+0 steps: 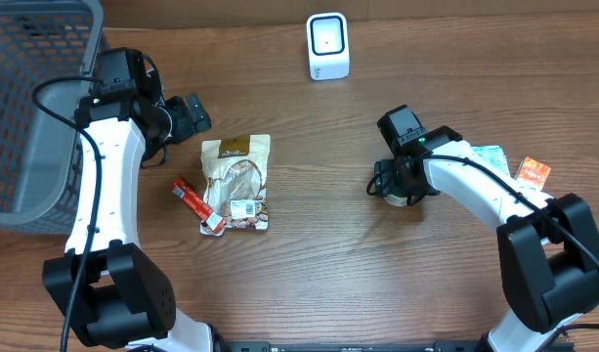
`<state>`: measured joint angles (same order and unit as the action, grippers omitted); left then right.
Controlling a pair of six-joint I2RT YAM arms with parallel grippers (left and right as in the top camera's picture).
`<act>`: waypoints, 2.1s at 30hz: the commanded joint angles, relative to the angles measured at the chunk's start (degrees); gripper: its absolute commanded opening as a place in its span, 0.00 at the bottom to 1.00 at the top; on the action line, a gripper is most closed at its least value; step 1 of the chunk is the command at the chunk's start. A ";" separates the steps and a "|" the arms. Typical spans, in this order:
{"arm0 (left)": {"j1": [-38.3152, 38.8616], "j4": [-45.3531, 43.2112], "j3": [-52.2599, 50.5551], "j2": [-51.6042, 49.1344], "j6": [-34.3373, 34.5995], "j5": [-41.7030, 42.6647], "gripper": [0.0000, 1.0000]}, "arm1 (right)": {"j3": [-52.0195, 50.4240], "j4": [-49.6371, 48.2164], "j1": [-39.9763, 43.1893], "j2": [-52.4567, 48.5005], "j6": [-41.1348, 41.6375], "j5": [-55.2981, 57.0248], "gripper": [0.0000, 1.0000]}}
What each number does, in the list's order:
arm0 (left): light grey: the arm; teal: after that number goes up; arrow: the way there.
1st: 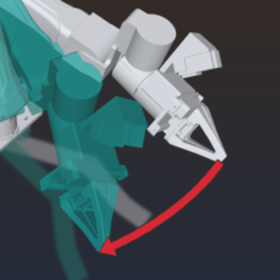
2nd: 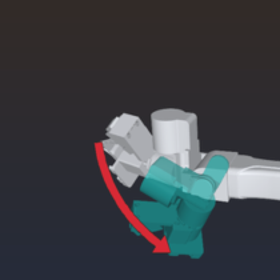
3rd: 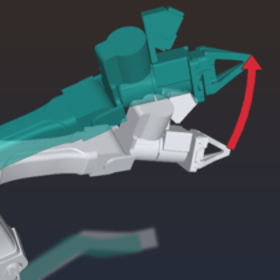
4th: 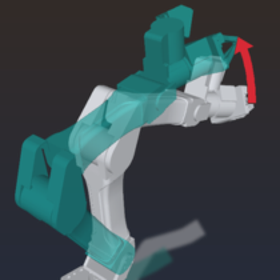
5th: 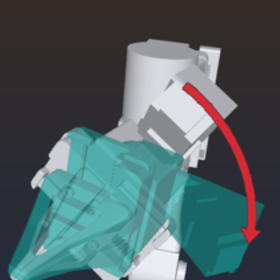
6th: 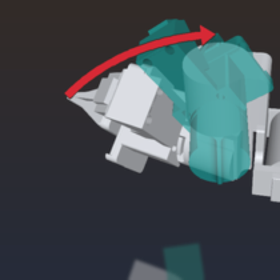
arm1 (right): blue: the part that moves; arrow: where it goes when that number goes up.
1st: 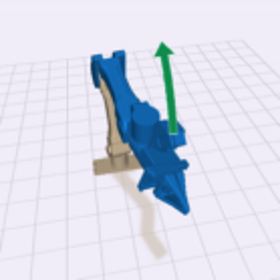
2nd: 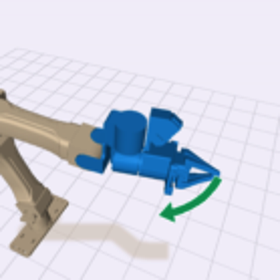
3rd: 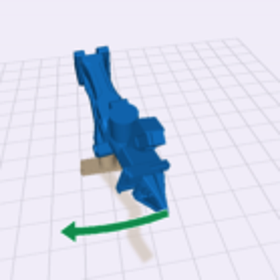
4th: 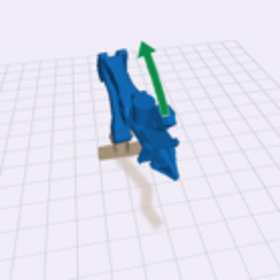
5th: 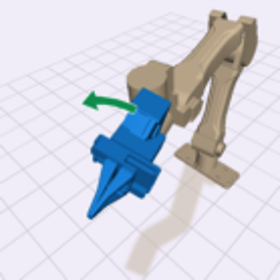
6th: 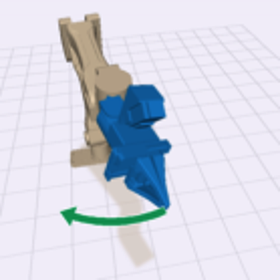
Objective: Scan the item barcode
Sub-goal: 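Lift the green-lidded jar with the right gripper, then carry the jar to the white scanner and hold it there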
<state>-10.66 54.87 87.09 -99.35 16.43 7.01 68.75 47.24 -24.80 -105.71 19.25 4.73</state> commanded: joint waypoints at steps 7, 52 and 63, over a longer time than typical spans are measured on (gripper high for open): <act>-0.15 -0.04 0.81 0.37 0.74 -0.13 1.00 | -0.33 -1.27 0.07 0.15 -0.17 1.25 0.73; -0.15 -0.02 0.81 0.37 0.74 -0.15 1.00 | 15.65 -3.96 0.04 9.11 -2.54 -14.08 0.04; -0.15 -0.02 0.81 0.37 0.74 -0.13 1.00 | 36.98 4.55 0.04 -2.86 0.02 -19.85 0.04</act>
<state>-10.66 54.87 87.09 -99.35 16.43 7.01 98.15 51.79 -24.77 -106.00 19.03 -13.10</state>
